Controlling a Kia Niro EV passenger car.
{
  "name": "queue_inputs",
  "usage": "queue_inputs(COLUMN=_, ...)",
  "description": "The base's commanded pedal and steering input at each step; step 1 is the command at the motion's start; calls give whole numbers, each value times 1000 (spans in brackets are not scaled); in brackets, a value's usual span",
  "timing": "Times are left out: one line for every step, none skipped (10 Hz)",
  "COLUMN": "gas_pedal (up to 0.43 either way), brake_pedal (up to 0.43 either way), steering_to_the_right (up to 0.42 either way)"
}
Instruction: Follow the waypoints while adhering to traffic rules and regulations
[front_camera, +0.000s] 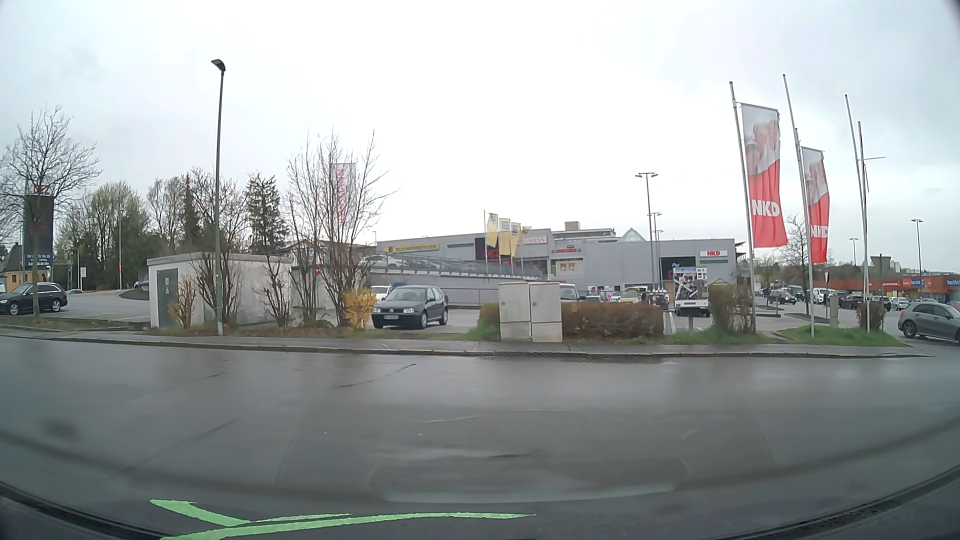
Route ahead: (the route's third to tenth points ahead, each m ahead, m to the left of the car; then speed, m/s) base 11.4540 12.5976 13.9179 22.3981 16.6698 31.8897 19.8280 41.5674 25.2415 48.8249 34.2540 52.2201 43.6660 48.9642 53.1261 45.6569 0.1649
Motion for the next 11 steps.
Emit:
queue_inputs(gas_pedal=0, brake_pedal=128, steering_to_the_right=-11)
queue_inputs(gas_pedal=0, brake_pedal=128, steering_to_the_right=-11)
queue_inputs(gas_pedal=0, brake_pedal=134, steering_to_the_right=-11)
queue_inputs(gas_pedal=0, brake_pedal=134, steering_to_the_right=-11)
queue_inputs(gas_pedal=0, brake_pedal=134, steering_to_the_right=-11)
queue_inputs(gas_pedal=0, brake_pedal=140, steering_to_the_right=-11)
queue_inputs(gas_pedal=0, brake_pedal=140, steering_to_the_right=-11)
queue_inputs(gas_pedal=0, brake_pedal=146, steering_to_the_right=-11)
queue_inputs(gas_pedal=0, brake_pedal=152, steering_to_the_right=-11)
queue_inputs(gas_pedal=0, brake_pedal=152, steering_to_the_right=-11)
queue_inputs(gas_pedal=0, brake_pedal=159, steering_to_the_right=-11)
